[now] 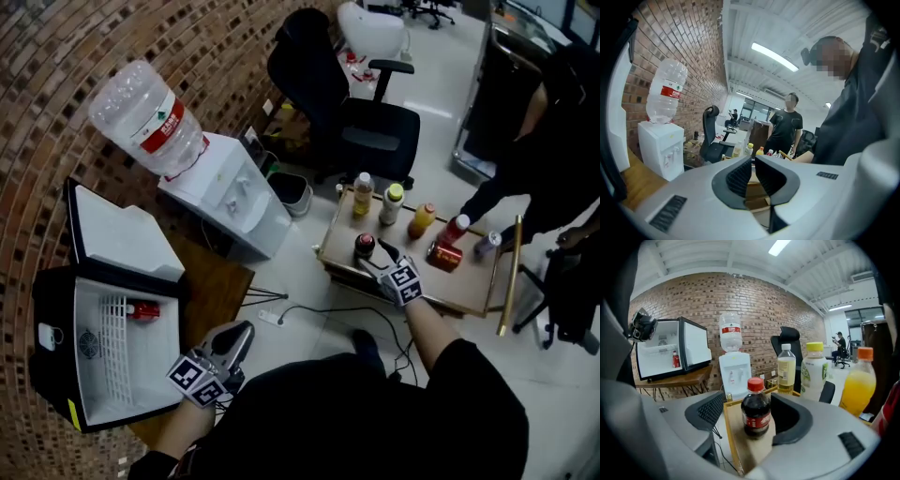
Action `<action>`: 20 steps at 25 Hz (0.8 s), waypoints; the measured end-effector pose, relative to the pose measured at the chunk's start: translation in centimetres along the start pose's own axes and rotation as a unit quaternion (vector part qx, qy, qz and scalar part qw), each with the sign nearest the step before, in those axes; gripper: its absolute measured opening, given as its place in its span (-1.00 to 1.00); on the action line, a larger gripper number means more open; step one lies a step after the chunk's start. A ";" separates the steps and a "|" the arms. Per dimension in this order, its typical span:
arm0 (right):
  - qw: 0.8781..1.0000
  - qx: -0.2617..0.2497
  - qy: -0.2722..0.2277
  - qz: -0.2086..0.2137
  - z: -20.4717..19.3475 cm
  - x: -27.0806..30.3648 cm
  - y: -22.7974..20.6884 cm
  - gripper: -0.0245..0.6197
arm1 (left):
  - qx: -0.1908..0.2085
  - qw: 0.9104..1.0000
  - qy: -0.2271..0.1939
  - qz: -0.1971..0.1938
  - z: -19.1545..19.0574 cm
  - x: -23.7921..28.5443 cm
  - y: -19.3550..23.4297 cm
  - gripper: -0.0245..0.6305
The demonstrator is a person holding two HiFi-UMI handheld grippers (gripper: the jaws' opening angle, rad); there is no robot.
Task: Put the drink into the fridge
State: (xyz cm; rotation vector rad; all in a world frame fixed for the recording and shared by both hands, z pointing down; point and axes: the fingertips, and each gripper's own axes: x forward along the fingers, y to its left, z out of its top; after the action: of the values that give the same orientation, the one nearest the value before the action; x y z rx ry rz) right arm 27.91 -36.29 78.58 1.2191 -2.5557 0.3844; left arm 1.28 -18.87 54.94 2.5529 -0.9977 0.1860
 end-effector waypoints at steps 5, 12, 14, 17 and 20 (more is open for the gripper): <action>0.999 -0.022 0.040 -0.012 -3.1 3.9 -2.4 0.20 | -0.011 0.999 0.021 -0.022 -0.3 2.5 -0.3 -0.86; 0.997 -0.046 0.054 0.021 -4.7 7.4 -2.5 0.08 | -0.013 0.999 0.041 -0.005 -1.5 1.9 0.6 -0.86; 0.998 -0.027 0.056 0.024 -4.6 7.2 -2.5 0.08 | -0.014 0.999 0.039 0.001 -1.2 1.3 0.9 -0.86; 0.998 -0.030 0.052 0.030 -2.9 6.3 -2.2 0.08 | -0.013 1.000 0.025 0.008 -0.6 0.6 1.2 -0.86; 0.997 -0.043 0.036 0.047 0.5 4.8 -0.5 0.08 | -0.013 1.000 0.008 0.016 0.5 -0.2 1.2 -0.86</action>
State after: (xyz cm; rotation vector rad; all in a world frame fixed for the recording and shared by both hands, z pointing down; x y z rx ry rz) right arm 25.30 -40.17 79.89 1.0402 -2.5457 0.3286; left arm 0.31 -19.72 54.77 2.5086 -1.0291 0.1996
